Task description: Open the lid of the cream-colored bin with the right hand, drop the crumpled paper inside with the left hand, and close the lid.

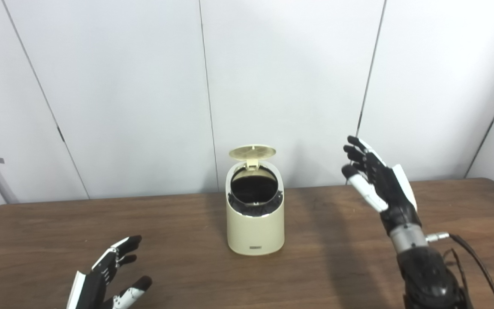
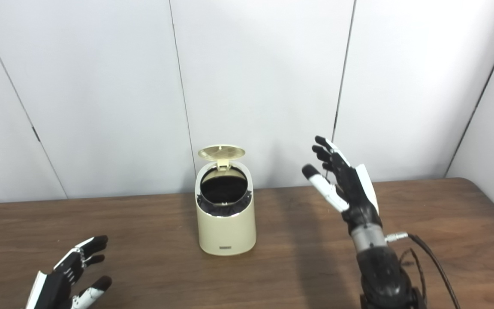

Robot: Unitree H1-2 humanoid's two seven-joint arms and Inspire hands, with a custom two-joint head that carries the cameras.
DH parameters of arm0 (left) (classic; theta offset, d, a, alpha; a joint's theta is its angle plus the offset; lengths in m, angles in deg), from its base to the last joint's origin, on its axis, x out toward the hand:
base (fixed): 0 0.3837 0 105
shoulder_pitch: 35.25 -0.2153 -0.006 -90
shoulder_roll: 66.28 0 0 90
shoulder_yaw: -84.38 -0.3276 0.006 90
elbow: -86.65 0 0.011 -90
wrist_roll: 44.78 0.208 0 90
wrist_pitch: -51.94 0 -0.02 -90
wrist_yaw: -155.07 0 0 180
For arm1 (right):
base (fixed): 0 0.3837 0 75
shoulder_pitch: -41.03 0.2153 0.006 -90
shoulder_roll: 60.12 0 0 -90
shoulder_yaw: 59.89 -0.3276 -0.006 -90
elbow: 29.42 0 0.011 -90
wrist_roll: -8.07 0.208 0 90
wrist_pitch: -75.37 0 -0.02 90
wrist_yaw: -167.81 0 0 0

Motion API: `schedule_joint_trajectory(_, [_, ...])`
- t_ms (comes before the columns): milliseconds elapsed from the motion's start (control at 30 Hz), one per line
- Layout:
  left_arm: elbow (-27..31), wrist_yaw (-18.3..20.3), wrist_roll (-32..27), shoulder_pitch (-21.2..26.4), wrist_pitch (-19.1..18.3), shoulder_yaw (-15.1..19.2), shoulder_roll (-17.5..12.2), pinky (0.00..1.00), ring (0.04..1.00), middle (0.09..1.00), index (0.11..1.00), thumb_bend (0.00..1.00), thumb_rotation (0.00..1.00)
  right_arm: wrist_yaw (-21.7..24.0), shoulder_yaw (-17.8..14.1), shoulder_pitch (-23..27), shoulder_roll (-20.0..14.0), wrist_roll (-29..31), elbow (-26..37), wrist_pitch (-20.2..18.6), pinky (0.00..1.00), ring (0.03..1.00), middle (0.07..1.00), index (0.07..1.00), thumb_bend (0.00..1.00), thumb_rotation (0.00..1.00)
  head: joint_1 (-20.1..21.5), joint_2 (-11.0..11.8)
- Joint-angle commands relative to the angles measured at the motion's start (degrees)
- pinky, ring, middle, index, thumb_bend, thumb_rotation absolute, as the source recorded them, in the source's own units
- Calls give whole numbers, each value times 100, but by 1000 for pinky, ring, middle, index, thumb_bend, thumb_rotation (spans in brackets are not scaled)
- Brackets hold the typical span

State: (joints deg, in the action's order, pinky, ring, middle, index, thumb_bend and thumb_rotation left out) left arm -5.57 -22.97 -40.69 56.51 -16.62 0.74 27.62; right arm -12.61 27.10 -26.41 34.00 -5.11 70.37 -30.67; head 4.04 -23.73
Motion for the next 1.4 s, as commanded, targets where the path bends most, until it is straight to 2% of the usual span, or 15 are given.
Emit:
schedule_joint_trajectory(0, [-79, -104, 45, 110, 246, -32, 40, 766, 828, 827, 792, 845, 541, 43, 57, 396, -43, -101, 176, -244, 865, 868, 851, 877, 766, 875, 6, -4])
schedule_joint_trajectory(133, [-45, -122, 71, 107, 205, -34, 59, 767, 829, 825, 792, 849, 543, 214, 110, 722, -98, -6, 69, -717, 888, 895, 872, 891, 750, 908, -11, 3])
schedule_joint_trajectory(300, [-70, -158, 109, 116, 200, -30, 78, 773, 831, 827, 794, 854, 540, 364, 113, 1045, -130, 88, -103, -1009, 899, 919, 901, 924, 770, 888, -29, 20])
schedule_joint_trajectory(367, [-91, -178, 115, 120, 225, -40, 73, 768, 826, 825, 792, 855, 534, 433, 97, 1198, -87, 24, -158, -1071, 894, 918, 897, 920, 753, 844, -30, 28])
schedule_joint_trajectory(433, [-104, -200, 124, 122, 231, -48, 75, 765, 823, 822, 790, 855, 533, 526, 79, 1329, -53, -75, -229, -1083, 882, 910, 896, 930, 720, 812, -36, 33])
schedule_joint_trajectory(533, [-118, -235, 178, 124, 247, -60, 73, 763, 820, 822, 790, 845, 533, 610, 111, 1510, -39, -68, -354, -1083, 849, 893, 883, 832, 707, 766, -47, 41])
schedule_joint_trajectory(600, [-128, -242, 170, 126, 246, -64, 75, 765, 821, 823, 789, 848, 533, 611, 204, 1636, -75, -95, -468, -1072, 854, 891, 881, 807, 681, 760, -51, 45])
schedule_joint_trajectory(767, [-117, -272, 256, 125, 248, -77, 67, 744, 806, 817, 789, 849, 536, 685, 216, 1860, 2, -337, -702, -1085, 834, 881, 871, 836, 721, 788, -47, 50])
schedule_joint_trajectory(933, [-123, -289, 280, 127, 267, -90, 75, 744, 809, 816, 786, 838, 525, 738, 202, 2009, 150, -557, -890, -1084, 782, 855, 875, 851, 745, 735, -55, 65])
schedule_joint_trajectory(1033, [-108, -293, 266, 115, 229, -91, 92, 748, 812, 816, 786, 848, 524, 802, 259, 2143, 201, -1132, -1128, -1087, 779, 842, 873, 869, 760, 755, -66, 68])
schedule_joint_trajectory(1100, [-110, -298, 280, 110, 244, -96, 93, 749, 813, 815, 786, 853, 526, 859, 214, 2236, 309, -1403, -1227, -1087, 721, 802, 834, 824, 772, 768, -81, 71])
schedule_joint_trajectory(1200, [-98, -288, 278, 98, 240, -107, 92, 749, 815, 817, 787, 855, 524, 901, 134, 2358, 432, -1493, -1352, -1086, 699, 775, 790, 750, 767, 741, -91, 82])
schedule_joint_trajectory(1267, [-95, -291, 295, 91, 236, -112, 92, 752, 818, 818, 787, 855, 522, 970, 49, 2458, 517, -1580, -1476, -1086, 775, 832, 819, 717, 751, 721, -100, 86])
schedule_joint_trajectory(1300, [-96, -294, 302, 89, 234, -116, 93, 756, 820, 819, 787, 857, 523, 1003, 22, 2499, 548, -1665, -1528, -1087, 805, 855, 838, 739, 756, 725, -107, 89])
schedule_joint_trajectory(1367, [-96, -302, 320, 86, 230, -122, 95, 760, 821, 819, 786, 863, 524, 1038, -14, 2580, 599, -1816, -1638, -1086, 802, 856, 842, 759, 761, 733, -124, 93])
